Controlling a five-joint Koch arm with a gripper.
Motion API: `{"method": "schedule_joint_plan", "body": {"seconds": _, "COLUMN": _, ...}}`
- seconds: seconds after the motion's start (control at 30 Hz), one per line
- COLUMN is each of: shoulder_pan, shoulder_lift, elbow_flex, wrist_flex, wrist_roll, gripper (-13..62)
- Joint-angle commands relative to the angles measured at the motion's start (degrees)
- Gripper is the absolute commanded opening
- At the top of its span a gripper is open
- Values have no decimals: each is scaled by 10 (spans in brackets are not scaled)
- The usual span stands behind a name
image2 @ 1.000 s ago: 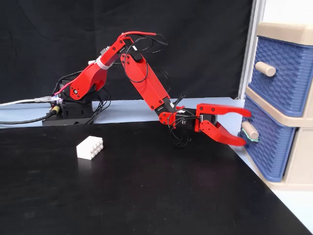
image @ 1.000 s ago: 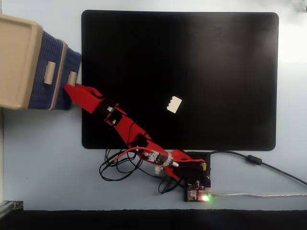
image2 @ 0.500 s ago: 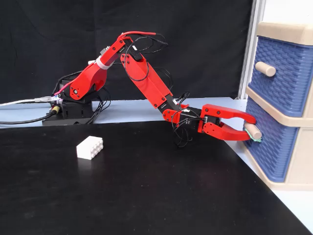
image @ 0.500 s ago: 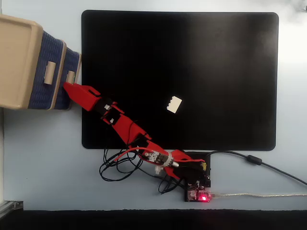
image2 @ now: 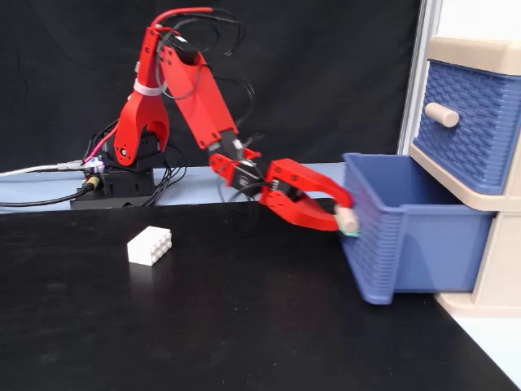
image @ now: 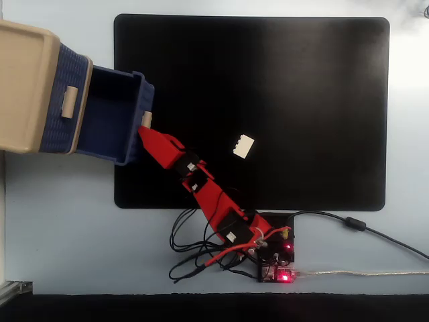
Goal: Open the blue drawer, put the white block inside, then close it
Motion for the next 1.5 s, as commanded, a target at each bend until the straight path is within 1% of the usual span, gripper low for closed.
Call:
{"method": "schedule_joint_plan", "body": {"seconds": 0.0, "shoulder_pan": 11, "shoulder_lift": 46, "elbow_flex": 19, "wrist_flex": -2, "wrist_roll": 14, "gripper": -82}}
{"method": "schedule_joint_plan", "body": {"seconds": 0.1, "shoulder_pan": 15, "shoulder_lift": 63, "elbow_flex": 34, "wrist_flex": 1, "wrist_roll": 20, "gripper": -75}}
{"method": "schedule_joint_plan", "body": {"seconds": 0.13, "shoulder_pan": 15, "shoulder_lift": 62, "elbow_flex": 33, "wrist_flex": 1, "wrist_roll": 18, "gripper": -28}}
{"method": "schedule_joint_plan", "body": {"seconds": 0.23, "shoulder_pan": 18, "shoulder_lift": 62, "elbow_flex": 30, "wrist_flex": 6, "wrist_roll": 16, "gripper": 274}}
{"method": "schedule_joint_plan", "body": {"seconds": 0.27, "shoulder_pan": 18, "shoulder_lift": 68, "elbow_flex": 33, "wrist_flex": 11, "wrist_roll": 16, "gripper": 333}}
{"method": "schedule_joint_plan", "body": {"seconds": 0.33, "shoulder_pan": 27, "shoulder_lift": 106, "elbow_flex": 38, "wrist_flex": 47, "wrist_roll": 17, "gripper": 337}}
{"method": "schedule_joint_plan", "body": {"seconds": 0.4, "shoulder_pan": 40, "shoulder_lift": 175, "elbow_flex": 38, "wrist_flex": 152, "wrist_roll": 16, "gripper": 336}}
{"method": "schedule_joint_plan", "body": {"seconds": 0.5, "shoulder_pan": 69, "shoulder_lift": 300, "elbow_flex": 4, "wrist_flex": 461, "wrist_roll": 14, "gripper": 336}}
{"method": "schedule_joint_plan", "body": {"seconds": 0.57, "shoulder_pan": 88, "shoulder_lift": 367, "elbow_flex": -63, "wrist_flex": 675, "wrist_roll": -5, "gripper": 336}}
{"method": "schedule_joint_plan", "body": {"seconds": 0.63, "shoulder_pan": 111, "shoulder_lift": 402, "elbow_flex": -164, "wrist_flex": 901, "wrist_roll": -64, "gripper": 336}}
{"method": "schedule_joint_plan", "body": {"seconds": 0.7, "shoulder_pan": 136, "shoulder_lift": 402, "elbow_flex": -250, "wrist_flex": 1061, "wrist_roll": -136, "gripper": 336}}
{"method": "schedule_joint_plan", "body": {"seconds": 0.8, "shoulder_pan": 189, "shoulder_lift": 400, "elbow_flex": -351, "wrist_flex": 1213, "wrist_roll": -285, "gripper": 336}}
{"method": "schedule_joint_plan", "body": {"seconds": 0.9, "shoulder_pan": 263, "shoulder_lift": 386, "elbow_flex": -357, "wrist_flex": 1226, "wrist_roll": -420, "gripper": 336}}
{"method": "schedule_joint_plan", "body": {"seconds": 1.0, "shoulder_pan": 329, "shoulder_lift": 346, "elbow_flex": -342, "wrist_flex": 1210, "wrist_roll": -489, "gripper": 336}}
{"method": "schedule_joint_plan", "body": {"seconds": 1.27, "shoulder_pan": 347, "shoulder_lift": 247, "elbow_flex": -332, "wrist_flex": 1116, "wrist_roll": -499, "gripper": 337}}
{"method": "schedule_joint_plan", "body": {"seconds": 1.47, "shoulder_pan": 358, "shoulder_lift": 192, "elbow_flex": -308, "wrist_flex": 1090, "wrist_roll": -501, "gripper": 337}}
